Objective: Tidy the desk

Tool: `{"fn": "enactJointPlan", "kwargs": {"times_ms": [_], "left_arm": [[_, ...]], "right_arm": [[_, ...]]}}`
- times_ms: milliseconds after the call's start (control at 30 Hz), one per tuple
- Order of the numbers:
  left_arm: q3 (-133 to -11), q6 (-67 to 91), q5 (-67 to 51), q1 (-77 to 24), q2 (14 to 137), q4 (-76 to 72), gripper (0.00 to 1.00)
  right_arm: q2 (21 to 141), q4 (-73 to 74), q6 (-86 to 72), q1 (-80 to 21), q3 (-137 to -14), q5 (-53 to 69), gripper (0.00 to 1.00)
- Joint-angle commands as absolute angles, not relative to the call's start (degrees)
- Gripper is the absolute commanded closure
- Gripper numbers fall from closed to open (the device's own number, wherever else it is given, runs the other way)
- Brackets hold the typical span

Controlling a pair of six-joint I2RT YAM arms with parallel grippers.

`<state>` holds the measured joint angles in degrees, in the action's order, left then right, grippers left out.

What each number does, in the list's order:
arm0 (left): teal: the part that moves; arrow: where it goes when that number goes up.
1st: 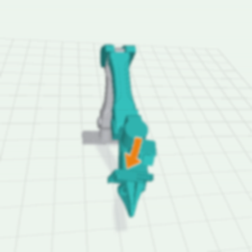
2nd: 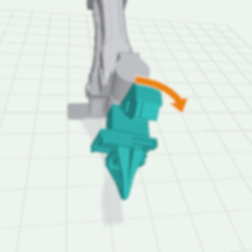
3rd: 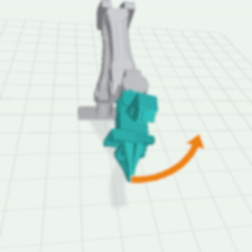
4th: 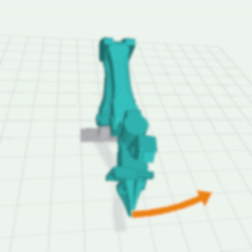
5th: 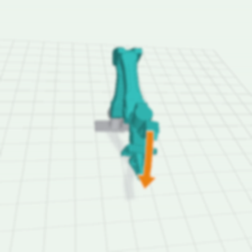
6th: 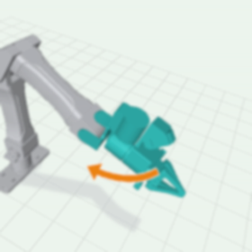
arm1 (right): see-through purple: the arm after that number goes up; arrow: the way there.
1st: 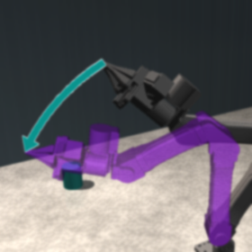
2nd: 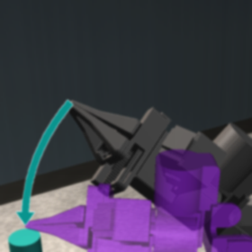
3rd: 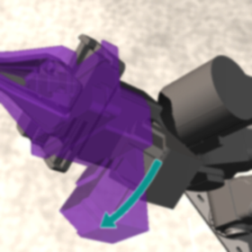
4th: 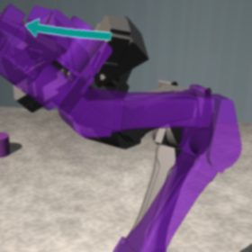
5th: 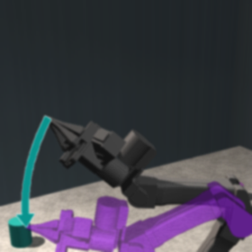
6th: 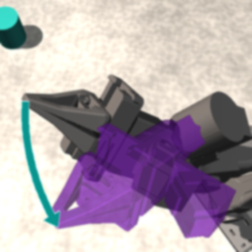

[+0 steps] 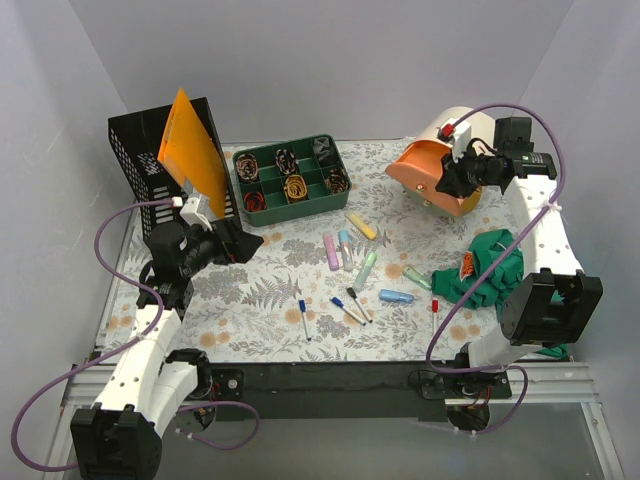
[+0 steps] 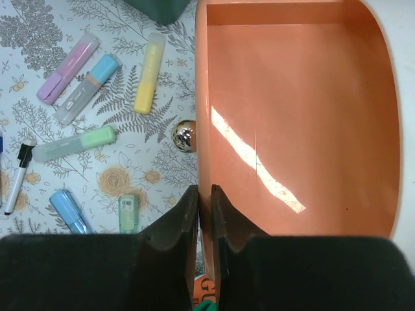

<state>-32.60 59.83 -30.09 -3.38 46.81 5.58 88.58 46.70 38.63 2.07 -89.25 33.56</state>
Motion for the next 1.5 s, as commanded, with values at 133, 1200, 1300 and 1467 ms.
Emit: {"fn": "enactJointPlan", "kwargs": {"times_ms": [133,1200,1300,1467], "left_arm": [[-33.49,59.24,-31.03,-3.16,46.23,5.54,0.02],[-33.75,60.12,-41.04,-3.16,50.71,3.69,0.02],[-33.84,60.21,-41.13,-3.16,50.98,3.78,0.02],[-33.75,60.03,-41.04,-3.16,50.63,3.78,0.02]], "right_arm": [[86.92,47.72,37.62,2.11,-91.14,34.63,0.73],[71.19,44.55,68.15,-24.25,-53.1,32.24,0.26],[71.72,45.79,89.08,-24.96,-50.28,37.35,0.22],[84.18,48.94,94.56,-26.28,-60.52,37.62,0.24]]}}
